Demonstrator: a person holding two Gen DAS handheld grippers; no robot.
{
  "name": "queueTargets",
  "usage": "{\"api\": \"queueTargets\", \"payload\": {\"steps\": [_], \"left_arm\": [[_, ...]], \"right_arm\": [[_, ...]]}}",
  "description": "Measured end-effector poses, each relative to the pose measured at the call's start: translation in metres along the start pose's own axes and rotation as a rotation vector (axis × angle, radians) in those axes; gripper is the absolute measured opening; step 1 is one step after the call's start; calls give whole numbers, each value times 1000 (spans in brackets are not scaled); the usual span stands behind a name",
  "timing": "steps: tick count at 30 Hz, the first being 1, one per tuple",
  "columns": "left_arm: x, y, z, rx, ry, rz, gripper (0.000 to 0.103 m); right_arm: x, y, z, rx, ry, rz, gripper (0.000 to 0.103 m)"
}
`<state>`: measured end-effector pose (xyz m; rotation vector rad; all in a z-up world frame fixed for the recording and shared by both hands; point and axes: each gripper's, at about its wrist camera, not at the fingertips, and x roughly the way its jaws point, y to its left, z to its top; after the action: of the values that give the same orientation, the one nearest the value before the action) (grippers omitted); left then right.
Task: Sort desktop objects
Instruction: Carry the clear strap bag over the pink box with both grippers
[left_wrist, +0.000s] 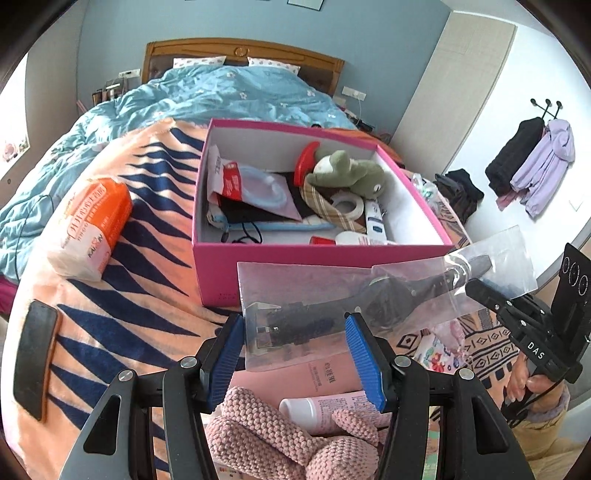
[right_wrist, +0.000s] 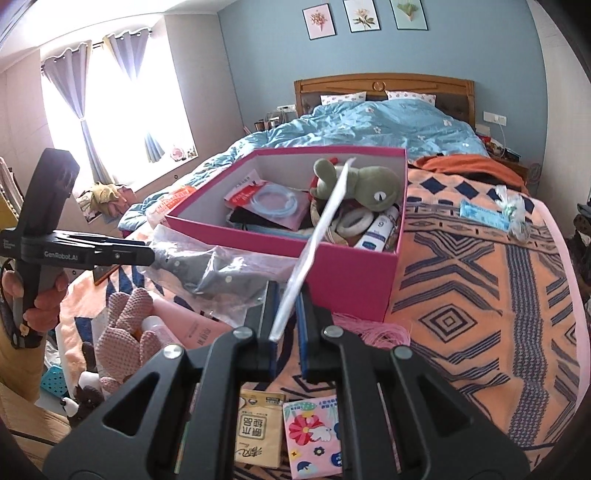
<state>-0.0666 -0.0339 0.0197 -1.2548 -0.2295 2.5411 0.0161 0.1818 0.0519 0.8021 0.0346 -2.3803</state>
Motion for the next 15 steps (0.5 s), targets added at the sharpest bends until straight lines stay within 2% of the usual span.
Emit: {"api": "queueTargets", "payload": {"steps": [15], "left_arm": [[-19,-7,16,13,-69,24,57]], "right_arm": [[-7,8,20,-47,-41,7,10]]}}
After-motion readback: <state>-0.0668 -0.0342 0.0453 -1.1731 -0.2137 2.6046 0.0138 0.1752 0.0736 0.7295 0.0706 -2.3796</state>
